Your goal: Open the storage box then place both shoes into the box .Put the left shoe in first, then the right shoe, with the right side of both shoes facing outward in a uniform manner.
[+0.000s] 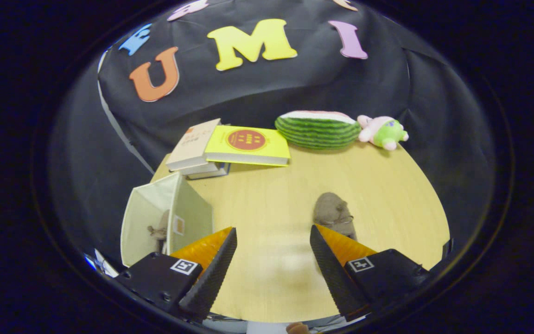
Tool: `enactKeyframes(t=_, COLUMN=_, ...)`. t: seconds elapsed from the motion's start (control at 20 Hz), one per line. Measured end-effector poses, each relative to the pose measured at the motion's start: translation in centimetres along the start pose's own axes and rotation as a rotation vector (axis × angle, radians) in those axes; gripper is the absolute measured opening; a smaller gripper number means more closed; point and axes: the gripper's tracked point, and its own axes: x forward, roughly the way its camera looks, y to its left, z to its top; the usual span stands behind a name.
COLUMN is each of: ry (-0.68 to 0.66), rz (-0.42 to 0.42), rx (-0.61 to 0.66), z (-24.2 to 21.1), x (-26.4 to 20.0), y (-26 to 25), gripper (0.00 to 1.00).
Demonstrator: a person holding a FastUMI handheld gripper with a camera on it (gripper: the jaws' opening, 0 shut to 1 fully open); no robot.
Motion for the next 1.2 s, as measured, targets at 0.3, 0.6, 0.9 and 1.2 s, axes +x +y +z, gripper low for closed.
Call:
enactKeyframes(t=0.3, ry=0.112, rz=-0.132, rx=0.006, z=-1.3, x=2.6, y=-10.3, gripper=1.00)
enactKeyframes(t=0.6, ry=0.209, rz=-0.155, rx=-0.005, z=-4.0, x=6.4, y=-13.6, gripper=0.81)
enactKeyframes(t=0.9, ry=0.297, rz=-0.163, rx=-0.024, z=-6.3, x=9.4, y=-13.8, gripper=0.53)
enactKeyframes(t=1.2, ry=0.254, rz=-0.143, rx=-0.035, z=-5.9, x=9.6, y=-13.8, gripper=0.06)
